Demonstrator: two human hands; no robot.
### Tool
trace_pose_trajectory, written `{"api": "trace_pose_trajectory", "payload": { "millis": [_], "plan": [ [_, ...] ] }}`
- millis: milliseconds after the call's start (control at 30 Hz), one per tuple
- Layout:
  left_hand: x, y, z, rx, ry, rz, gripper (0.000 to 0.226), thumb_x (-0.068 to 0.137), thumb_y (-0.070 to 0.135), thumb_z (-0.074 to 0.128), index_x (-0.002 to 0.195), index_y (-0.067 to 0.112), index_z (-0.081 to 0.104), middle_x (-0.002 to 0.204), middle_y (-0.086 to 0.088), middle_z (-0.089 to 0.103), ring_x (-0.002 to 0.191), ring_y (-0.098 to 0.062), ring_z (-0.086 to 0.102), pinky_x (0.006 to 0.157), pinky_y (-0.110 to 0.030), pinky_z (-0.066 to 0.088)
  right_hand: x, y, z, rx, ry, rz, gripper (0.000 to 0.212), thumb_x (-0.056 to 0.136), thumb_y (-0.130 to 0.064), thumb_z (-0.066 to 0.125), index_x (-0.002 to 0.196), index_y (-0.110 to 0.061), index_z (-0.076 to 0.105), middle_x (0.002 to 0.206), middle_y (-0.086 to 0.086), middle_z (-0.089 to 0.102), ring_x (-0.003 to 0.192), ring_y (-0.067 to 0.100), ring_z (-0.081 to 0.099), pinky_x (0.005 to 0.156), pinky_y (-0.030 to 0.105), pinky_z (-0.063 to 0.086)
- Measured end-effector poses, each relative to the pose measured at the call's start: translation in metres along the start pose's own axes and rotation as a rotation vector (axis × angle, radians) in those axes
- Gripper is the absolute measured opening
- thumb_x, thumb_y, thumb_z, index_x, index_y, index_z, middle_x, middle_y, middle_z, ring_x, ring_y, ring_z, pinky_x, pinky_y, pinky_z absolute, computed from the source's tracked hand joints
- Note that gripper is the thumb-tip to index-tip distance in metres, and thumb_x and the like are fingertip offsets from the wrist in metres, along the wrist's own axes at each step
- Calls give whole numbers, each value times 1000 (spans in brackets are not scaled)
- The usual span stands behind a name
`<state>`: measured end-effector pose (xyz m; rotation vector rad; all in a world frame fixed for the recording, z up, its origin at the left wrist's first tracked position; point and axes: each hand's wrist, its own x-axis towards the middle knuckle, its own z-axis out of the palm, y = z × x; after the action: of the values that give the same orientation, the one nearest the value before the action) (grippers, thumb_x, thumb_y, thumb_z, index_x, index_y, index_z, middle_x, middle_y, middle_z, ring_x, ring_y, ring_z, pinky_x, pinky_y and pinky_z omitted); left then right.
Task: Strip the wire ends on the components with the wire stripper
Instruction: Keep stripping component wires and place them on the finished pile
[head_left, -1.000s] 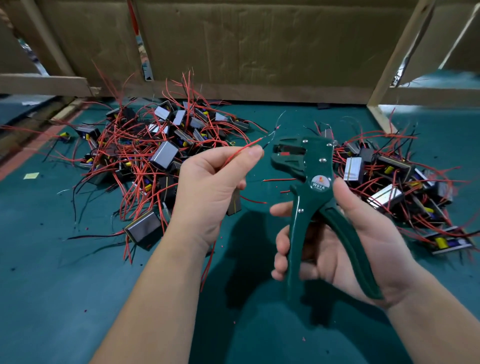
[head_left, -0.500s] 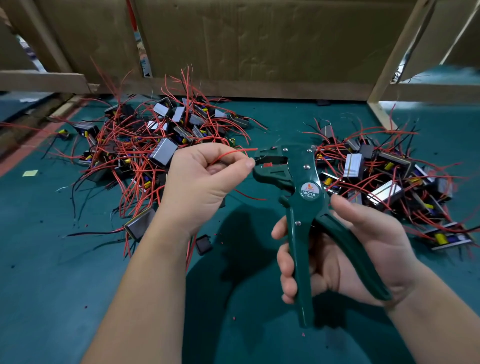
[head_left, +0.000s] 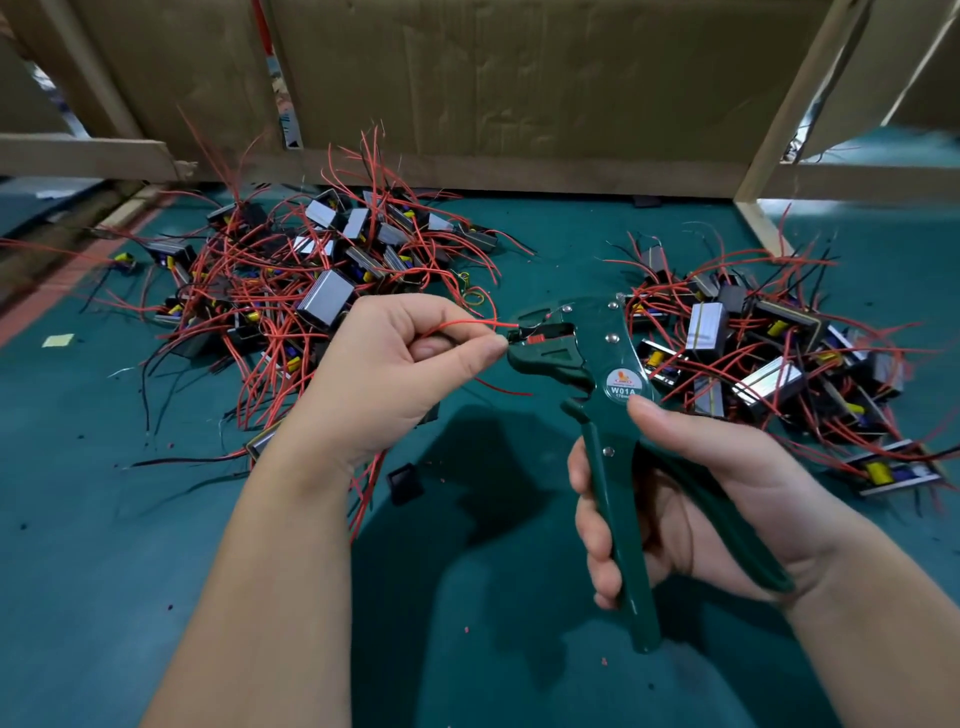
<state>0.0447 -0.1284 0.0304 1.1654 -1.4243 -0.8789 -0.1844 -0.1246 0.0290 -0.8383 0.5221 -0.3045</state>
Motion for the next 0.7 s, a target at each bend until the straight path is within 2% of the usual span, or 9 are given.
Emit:
{"api": "trace_pose_trajectory", "payload": {
  "millis": [33, 100, 233, 333, 400, 500, 600, 700],
  "plan": [
    [0, 0, -1, 29, -7, -10, 7, 74, 24, 76, 69, 21, 71, 66, -9, 39, 56, -16, 29, 50, -18, 26, 0, 0, 0, -12, 13, 7, 51, 70, -51, 75, 90, -5, 67, 77, 21, 64, 66, 34, 66, 66, 41, 55],
    [0, -2, -2, 80, -20, -25, 11, 78, 18, 77, 69, 19, 69, 66, -11, 41, 58, -19, 29, 50, -21, 27, 0, 1, 0, -44, 46, 18, 52, 67, -52, 77, 89, -6, 67, 76, 21, 64, 65, 34, 66, 64, 41, 55],
    [0, -2, -3, 157, -47, -35, 14, 81, 12, 71, 69, 20, 67, 61, -7, 39, 53, -10, 27, 50, -17, 25, 1, 2, 1, -110, 147, 27, 52, 72, -58, 68, 83, -7, 66, 70, 21, 62, 58, 33, 64, 59, 39, 55],
    [0, -1, 0, 121, -66, -46, 5, 82, 23, 68, 83, 20, 65, 61, -2, 41, 54, -7, 31, 53, -14, 29, 3, 2, 3, -110, 216, 16, 52, 72, -61, 60, 77, -9, 64, 65, 20, 59, 52, 31, 61, 57, 39, 53],
    [0, -1, 2, 60, -84, -60, 16, 85, 36, 61, 90, 22, 58, 66, -3, 45, 58, -10, 41, 58, -15, 35, 7, 3, 6, -80, 276, -30, 50, 76, -60, 63, 71, -10, 61, 58, 15, 54, 44, 27, 54, 51, 36, 51],
    [-1, -1, 8, 72, -142, -82, 29, 90, 44, 44, 76, 23, 58, 64, 3, 51, 54, -3, 47, 51, -14, 36, 18, 8, 9, -8, 390, -111, 50, 68, -62, 61, 63, -13, 54, 51, 10, 44, 36, 23, 43, 43, 29, 44],
    [-1, -2, 16, 147, -210, -85, 37, 93, 47, 42, 68, 24, 57, 63, 4, 50, 55, -6, 42, 49, -19, 32, 23, 10, 9, 98, 366, -174, 48, 68, -56, 60, 76, -8, 61, 63, 17, 55, 51, 29, 56, 52, 38, 53],
    [0, 0, 15, 121, -122, -95, 35, 93, 42, 46, 66, 25, 60, 64, 1, 49, 52, -8, 39, 47, -19, 31, 20, 4, 2, 165, 317, -224, 47, 66, -42, 63, 89, -1, 66, 78, 25, 61, 68, 36, 64, 65, 50, 56]
  ]
}}
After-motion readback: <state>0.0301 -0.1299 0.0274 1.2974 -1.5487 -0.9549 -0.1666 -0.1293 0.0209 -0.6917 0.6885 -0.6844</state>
